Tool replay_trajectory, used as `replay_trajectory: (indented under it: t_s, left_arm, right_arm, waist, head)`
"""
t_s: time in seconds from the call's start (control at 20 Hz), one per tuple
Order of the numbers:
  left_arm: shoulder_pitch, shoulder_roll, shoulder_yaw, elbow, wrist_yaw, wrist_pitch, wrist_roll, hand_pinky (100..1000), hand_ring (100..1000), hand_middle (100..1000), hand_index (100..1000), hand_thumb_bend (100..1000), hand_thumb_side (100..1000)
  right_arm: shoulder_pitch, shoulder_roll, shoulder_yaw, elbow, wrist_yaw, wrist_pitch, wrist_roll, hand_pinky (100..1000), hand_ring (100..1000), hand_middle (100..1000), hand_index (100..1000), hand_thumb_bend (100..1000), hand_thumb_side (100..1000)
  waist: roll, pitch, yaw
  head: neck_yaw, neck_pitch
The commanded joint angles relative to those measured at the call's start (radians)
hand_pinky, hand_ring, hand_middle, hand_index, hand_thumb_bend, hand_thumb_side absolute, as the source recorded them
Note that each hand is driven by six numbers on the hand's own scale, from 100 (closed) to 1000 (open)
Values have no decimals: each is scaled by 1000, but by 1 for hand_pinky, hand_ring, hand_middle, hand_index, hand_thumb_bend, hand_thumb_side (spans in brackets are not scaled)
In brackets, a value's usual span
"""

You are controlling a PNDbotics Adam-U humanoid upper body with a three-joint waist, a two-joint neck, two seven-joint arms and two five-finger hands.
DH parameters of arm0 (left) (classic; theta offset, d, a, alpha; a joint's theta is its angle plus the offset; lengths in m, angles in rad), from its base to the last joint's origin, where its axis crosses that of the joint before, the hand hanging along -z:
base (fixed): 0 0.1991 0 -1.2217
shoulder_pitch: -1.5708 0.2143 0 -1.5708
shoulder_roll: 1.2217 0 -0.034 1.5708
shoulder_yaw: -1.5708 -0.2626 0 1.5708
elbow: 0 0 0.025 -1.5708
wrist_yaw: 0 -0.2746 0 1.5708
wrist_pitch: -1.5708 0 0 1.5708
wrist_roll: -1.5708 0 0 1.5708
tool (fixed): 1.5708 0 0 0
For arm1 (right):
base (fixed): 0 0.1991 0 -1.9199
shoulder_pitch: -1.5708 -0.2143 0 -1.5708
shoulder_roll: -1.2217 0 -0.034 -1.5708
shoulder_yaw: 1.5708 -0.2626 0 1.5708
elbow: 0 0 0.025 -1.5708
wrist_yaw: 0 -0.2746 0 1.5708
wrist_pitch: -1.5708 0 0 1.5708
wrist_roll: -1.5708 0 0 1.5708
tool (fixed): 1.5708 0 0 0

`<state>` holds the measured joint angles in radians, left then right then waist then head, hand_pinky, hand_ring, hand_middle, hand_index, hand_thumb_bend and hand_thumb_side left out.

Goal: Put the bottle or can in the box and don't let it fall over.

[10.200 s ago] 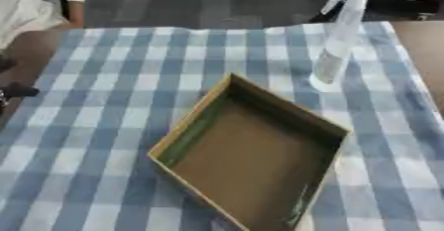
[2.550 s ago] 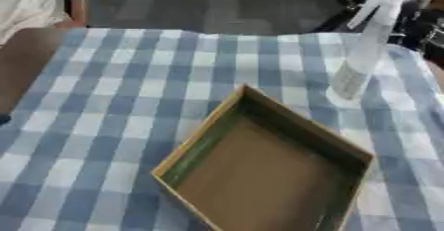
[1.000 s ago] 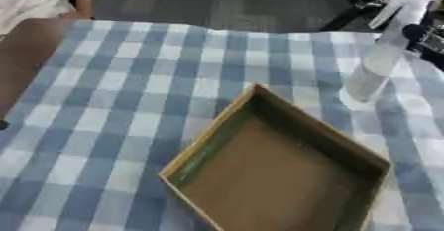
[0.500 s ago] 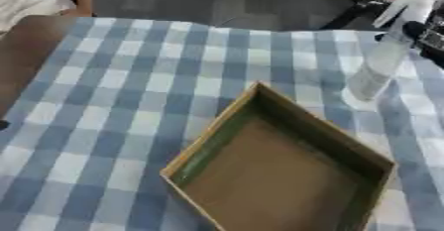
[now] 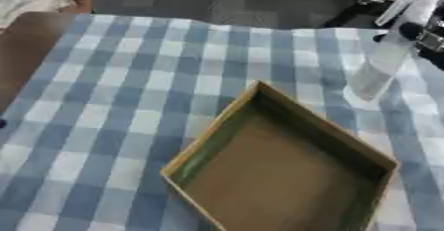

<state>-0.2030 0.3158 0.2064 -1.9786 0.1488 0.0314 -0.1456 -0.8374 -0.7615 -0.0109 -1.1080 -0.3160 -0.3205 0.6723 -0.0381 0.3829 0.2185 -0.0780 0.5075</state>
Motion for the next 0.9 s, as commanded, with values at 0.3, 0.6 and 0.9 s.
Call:
replay_trajectory:
  t_s: [0.3,0.6,0.9]
  left_arm:
    - [-9,14,1,-20,-3,1,-5,1000,645,855,940,100,726]
    - [-9,13,1,-20,-5,2,-6,1000,645,855,940,100,726]
    - [-9,12,2,-20,-8,3,-6,1000,645,855,940,100,726]
  right_arm:
    - [-6,-34,-5,-23,8,0,-8,933,1000,1000,1000,100,659]
    - [0,-30,-4,-20,16,2,-10,933,1000,1000,1000,100,657]
    - [7,-23,-1,-18,30,-1,-7,934,1000,1000,992,100,644]
  waist:
    - [1,-15,0]
    - [1,-13,2]
    - [0,-10,3]
  head:
    - [0,-12]
    - [-2,-15]
    - [-2,-15]
